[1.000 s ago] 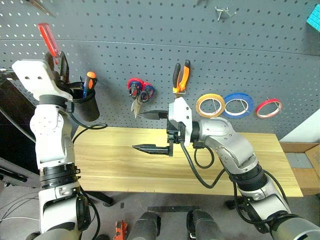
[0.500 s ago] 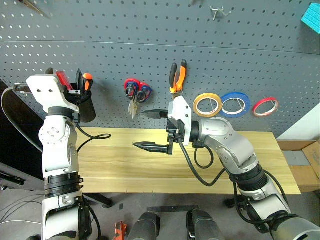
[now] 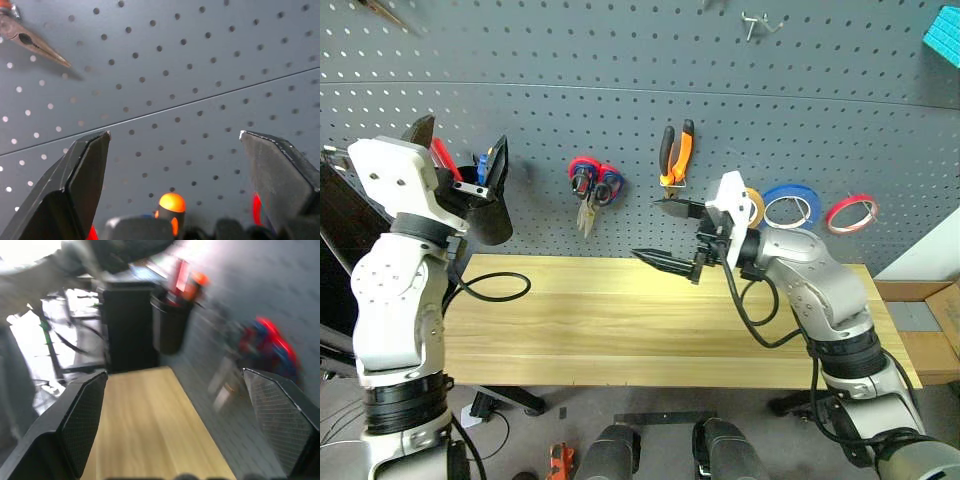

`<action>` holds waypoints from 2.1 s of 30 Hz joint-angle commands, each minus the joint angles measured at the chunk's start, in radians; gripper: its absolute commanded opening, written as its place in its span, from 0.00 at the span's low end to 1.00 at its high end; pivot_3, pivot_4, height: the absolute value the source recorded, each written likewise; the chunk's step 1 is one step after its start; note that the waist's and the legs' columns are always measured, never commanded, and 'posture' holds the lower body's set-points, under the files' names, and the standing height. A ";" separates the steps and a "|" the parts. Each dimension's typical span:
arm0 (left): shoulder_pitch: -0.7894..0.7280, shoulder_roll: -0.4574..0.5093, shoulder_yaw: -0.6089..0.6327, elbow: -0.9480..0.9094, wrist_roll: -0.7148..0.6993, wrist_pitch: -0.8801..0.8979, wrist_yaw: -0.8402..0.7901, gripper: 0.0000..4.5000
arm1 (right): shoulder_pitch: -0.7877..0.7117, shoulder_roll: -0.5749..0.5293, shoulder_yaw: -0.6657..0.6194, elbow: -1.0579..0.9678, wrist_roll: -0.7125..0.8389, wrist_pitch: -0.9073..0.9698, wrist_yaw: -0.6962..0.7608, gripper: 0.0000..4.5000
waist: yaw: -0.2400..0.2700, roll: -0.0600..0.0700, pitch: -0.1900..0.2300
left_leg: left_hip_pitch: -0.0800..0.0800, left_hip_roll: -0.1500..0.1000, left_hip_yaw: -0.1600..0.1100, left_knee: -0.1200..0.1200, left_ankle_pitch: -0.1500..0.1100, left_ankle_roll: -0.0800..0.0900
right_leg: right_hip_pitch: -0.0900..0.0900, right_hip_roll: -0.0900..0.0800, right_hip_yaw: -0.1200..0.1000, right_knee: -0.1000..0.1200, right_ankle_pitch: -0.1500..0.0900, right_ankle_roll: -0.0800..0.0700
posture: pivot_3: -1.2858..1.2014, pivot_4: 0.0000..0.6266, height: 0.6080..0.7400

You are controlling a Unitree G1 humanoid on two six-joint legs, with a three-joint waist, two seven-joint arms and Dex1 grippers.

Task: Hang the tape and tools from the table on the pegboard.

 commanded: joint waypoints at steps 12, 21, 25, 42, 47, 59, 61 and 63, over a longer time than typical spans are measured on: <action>0.104 -0.027 -0.062 0.008 -0.097 0.070 -0.161 0.99 | 0.170 -0.184 -0.243 -0.005 -0.008 -0.011 -0.074 1.00 | -0.009 0.001 0.000 | 0.001 0.001 0.002 0.000 -0.001 0.001 | 0.002 -0.001 0.000 -0.001 0.000 0.000 | 0.49 0.26 1.00; 0.152 -0.043 -0.080 0.102 -0.064 0.008 -0.224 0.99 | 0.324 -0.218 -0.411 -0.107 0.060 0.054 -0.141 1.00 | -0.047 0.003 0.001 | 0.001 0.002 0.004 0.000 -0.002 0.004 | 0.003 -0.001 0.001 -0.001 0.000 0.000 | 0.47 0.25 1.00; 0.191 -0.055 -0.106 0.123 -0.054 -0.015 -0.253 0.99 | 0.405 -0.242 -0.485 -0.142 0.075 0.067 -0.167 1.00 | -0.055 0.006 -0.001 | 0.001 0.002 0.004 0.000 -0.002 0.005 | 0.003 -0.001 0.001 -0.001 0.000 0.000 | 0.45 0.20 1.00; 0.292 -0.052 -0.051 0.379 -0.032 -0.116 -0.312 0.99 | 0.652 -0.287 -0.662 0.013 0.064 -0.045 -0.147 1.00 | -0.080 0.020 -0.045 | 0.029 0.004 0.009 0.000 -0.005 0.009 | 0.032 -0.001 0.003 -0.004 -0.007 0.008 | 0.45 0.11 1.00; 0.357 0.016 0.040 0.399 -0.072 -0.094 -0.350 0.99 | 0.650 -0.334 -0.682 0.106 0.063 -0.078 -0.109 1.00 | -0.088 0.024 -0.052 | 0.031 0.006 0.010 0.000 -0.005 0.009 | 0.034 0.000 0.003 -0.004 -0.008 0.007 | 0.46 0.12 1.00; 0.428 0.053 0.168 0.358 -0.123 -0.033 -0.352 0.99 | 0.582 -0.451 -0.664 0.260 0.033 -0.123 -0.030 1.00 | -0.071 0.025 -0.055 | 0.031 0.007 0.010 0.000 -0.006 0.010 | 0.034 -0.001 0.003 -0.005 -0.009 0.008 | 0.48 0.12 1.00; 0.442 0.044 0.167 0.343 -0.125 -0.028 -0.346 0.99 | 0.579 -0.452 -0.654 0.263 0.033 -0.125 -0.025 1.00 | -0.070 0.025 -0.055 | 0.031 0.007 0.009 -0.001 -0.006 0.010 | 0.034 -0.001 0.003 -0.005 -0.009 0.008 | 0.48 0.13 1.00; 0.448 0.035 0.163 0.334 -0.122 -0.028 -0.337 0.99 | 0.570 -0.446 -0.631 0.256 0.029 -0.123 -0.022 1.00 | -0.069 0.025 -0.055 | 0.031 0.007 0.009 -0.001 -0.006 0.010 | 0.034 -0.001 0.004 -0.006 -0.009 0.008 | 0.48 0.13 1.00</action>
